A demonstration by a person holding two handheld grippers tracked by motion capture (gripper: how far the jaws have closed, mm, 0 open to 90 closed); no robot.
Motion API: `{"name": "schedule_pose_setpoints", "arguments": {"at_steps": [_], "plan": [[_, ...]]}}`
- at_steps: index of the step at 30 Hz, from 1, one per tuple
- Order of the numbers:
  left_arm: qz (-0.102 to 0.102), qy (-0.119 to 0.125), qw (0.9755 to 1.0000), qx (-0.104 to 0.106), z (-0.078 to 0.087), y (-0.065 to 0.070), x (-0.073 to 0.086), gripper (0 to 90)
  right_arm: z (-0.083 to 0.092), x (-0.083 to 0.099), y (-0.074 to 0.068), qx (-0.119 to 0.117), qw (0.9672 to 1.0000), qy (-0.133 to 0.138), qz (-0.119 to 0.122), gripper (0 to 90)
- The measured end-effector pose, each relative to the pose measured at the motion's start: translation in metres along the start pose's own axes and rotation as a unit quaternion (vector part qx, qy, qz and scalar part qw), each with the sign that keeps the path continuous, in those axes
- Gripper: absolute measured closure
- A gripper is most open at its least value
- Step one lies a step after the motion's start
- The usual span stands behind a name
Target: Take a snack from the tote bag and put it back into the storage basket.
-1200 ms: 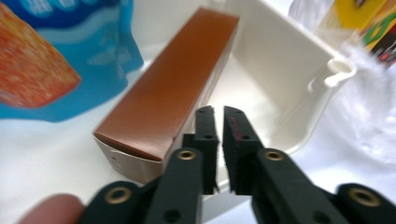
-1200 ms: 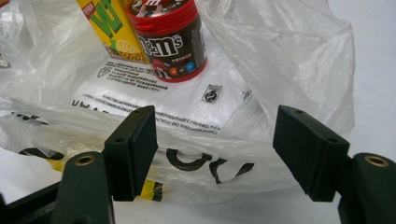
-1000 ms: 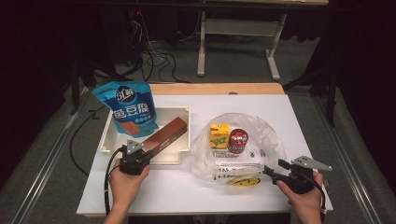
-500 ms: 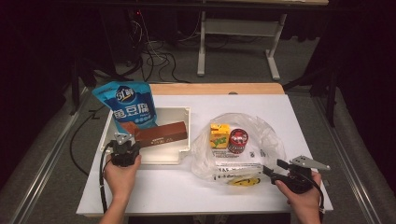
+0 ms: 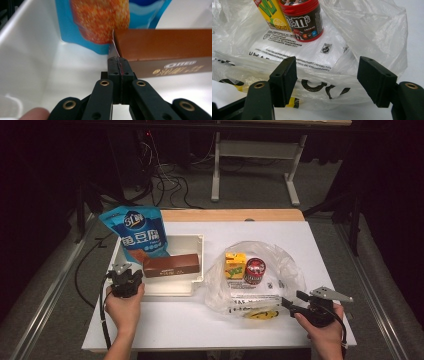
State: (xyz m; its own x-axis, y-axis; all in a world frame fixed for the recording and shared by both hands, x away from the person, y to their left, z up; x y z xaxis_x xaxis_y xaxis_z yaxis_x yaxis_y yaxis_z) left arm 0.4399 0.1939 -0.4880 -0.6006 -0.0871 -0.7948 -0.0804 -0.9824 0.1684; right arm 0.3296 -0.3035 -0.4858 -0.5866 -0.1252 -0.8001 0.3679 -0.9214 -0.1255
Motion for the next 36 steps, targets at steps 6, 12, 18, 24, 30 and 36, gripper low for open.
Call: {"name": "schedule_pose_setpoints", "arguments": {"at_steps": [6, 12, 18, 24, 30, 36], "plan": [[-0.001, 0.011, 0.9991, 0.041, 0.005, 0.022, -0.008, 90.0, 0.0, 0.0, 0.0, 0.001, 1.0, 0.001, -0.002, 32.7], [-0.042, -0.007, 0.9938, 0.102, -0.01, 0.08, -0.009, 90.0, 0.0, 0.0, 0.0, 0.001, 1.0, 0.002, -0.003, 32.6], [-0.056, -0.028, 0.9859, 0.156, -0.029, 0.128, -0.014, 90.0, 0.0, 0.0, -0.001, -0.001, 1.0, 0.0, -0.001, 32.6], [-0.078, -0.044, 0.9806, 0.174, -0.044, 0.156, -0.019, 90.0, 0.0, 0.001, 0.0, 0.001, 1.0, 0.0, -0.006, 32.7], [-0.089, -0.053, 0.9793, 0.174, -0.056, 0.169, -0.019, 90.0, 0.0, 0.001, 0.001, -0.001, 1.0, 0.001, -0.004, 32.7], [-0.084, -0.054, 0.9815, 0.163, -0.058, 0.171, -0.02, 89.9, -0.001, 0.001, 0.001, -0.001, 1.0, -0.001, -0.005, 32.8]]}}
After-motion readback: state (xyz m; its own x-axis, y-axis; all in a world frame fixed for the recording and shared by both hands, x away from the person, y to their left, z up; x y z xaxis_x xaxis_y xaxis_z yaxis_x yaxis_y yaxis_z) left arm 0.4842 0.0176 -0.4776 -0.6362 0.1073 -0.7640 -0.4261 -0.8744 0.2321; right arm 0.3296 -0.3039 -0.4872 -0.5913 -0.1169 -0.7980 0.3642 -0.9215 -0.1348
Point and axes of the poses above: each handheld gripper's, and its own axes: z roughly backward along the jaws, x roughly out of its underside, y roughly to its right, the point moved 7 cm from there along -z, roughly forward along the jaws, and after that the axes turned 2 degrees about z, right-handed, at the moved point
